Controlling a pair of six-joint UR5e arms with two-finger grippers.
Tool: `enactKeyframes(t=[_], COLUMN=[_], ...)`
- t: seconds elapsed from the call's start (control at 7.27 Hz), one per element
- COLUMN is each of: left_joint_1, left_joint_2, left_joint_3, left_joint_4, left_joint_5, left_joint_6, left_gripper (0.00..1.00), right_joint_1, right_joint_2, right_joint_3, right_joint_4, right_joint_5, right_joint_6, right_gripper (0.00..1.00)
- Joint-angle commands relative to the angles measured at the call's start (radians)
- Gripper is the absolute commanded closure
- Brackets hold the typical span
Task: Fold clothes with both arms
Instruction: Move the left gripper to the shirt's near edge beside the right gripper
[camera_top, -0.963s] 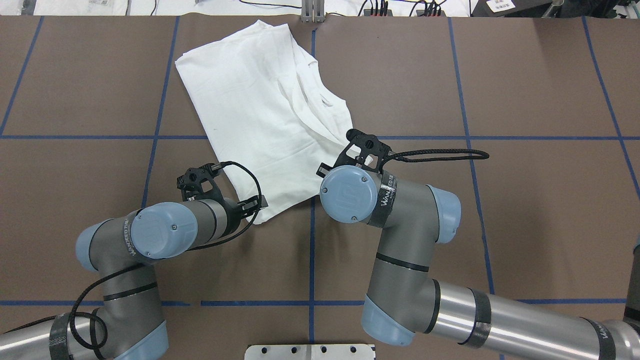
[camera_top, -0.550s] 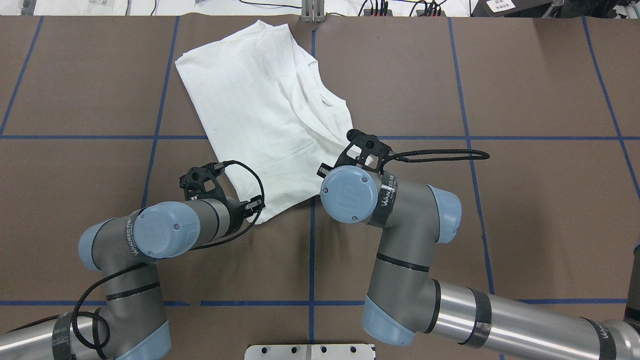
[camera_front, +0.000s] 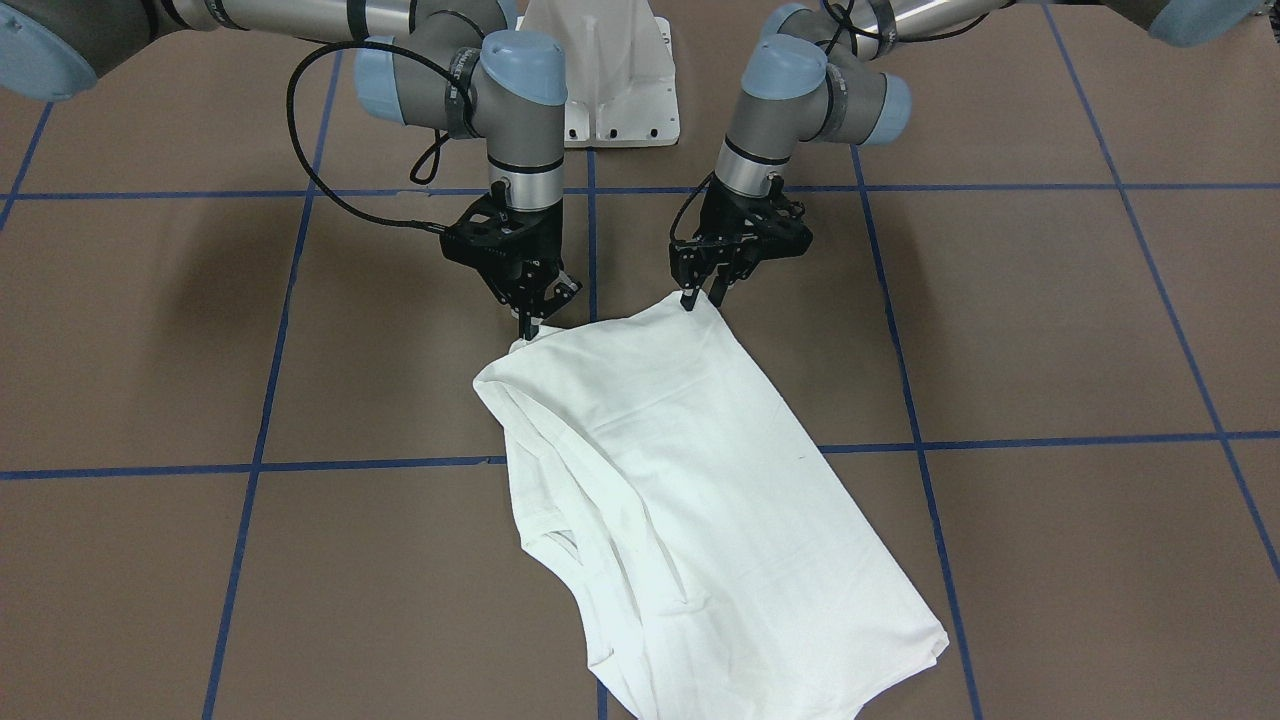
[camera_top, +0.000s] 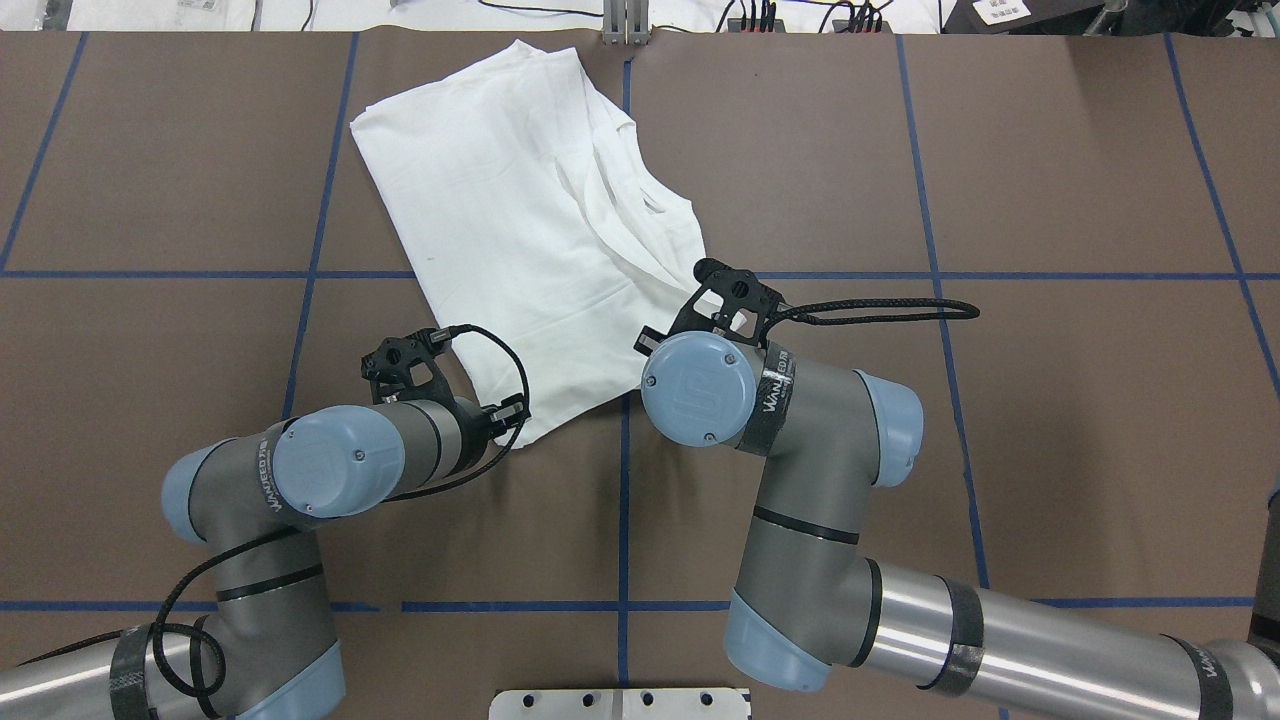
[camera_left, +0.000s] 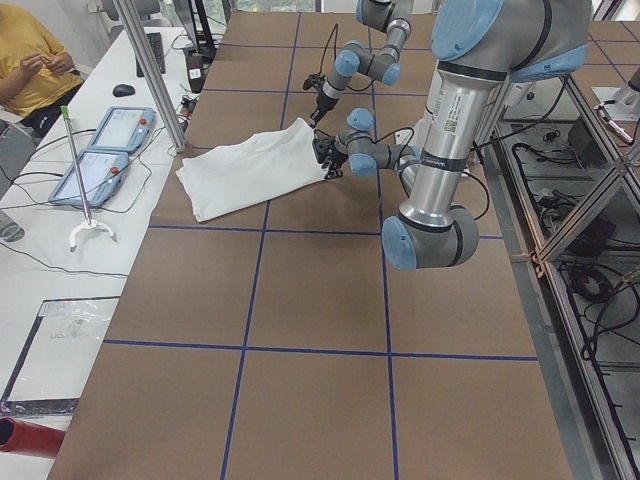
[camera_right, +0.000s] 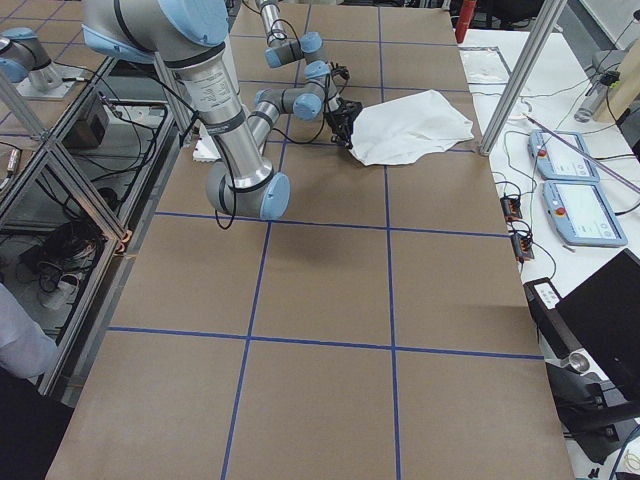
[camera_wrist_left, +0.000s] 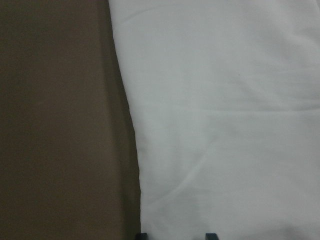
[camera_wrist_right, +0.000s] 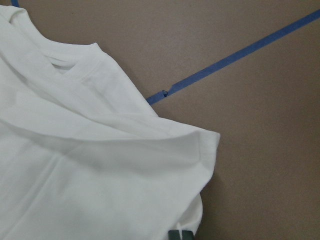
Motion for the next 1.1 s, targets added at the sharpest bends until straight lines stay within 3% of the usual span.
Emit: enactKeyframes(t=[0.0, 0.14, 0.55, 0.83, 0.96], left_joint_1=[0.001, 0.001, -0.002, -0.007, -0.007], left_joint_2=[-0.012, -0.012, -0.012, -0.009, -0.009], left_joint_3=[0.005, 0.005, -0.038, -0.177, -0.246], left_joint_4=[0.0, 0.0, 0.0, 0.064, 0.111], left_joint_5=[0.0, 0.0, -0.005, -0.029, -0.081], left_joint_6=[0.0, 0.002, 0.015, 0.083, 0.083], left_gripper=[0.82, 1.0, 1.0, 1.0, 1.0], right_joint_1=[0.0, 0.0, 0.002, -0.021, -0.067], right_joint_2=[-0.001, -0.003, -0.021, -0.14, -0.144], right_joint_3=[0.0, 0.0, 0.023, 0.255, 0.399], right_joint_4=[0.0, 0.0, 0.0, -0.056, -0.207], right_joint_5=[0.0, 0.0, 0.0, 0.002, -0.009], right_joint_6=[0.0, 0.0, -0.009, -0.012, -0.005], right_gripper=[1.0, 1.0, 1.0, 1.0, 1.0])
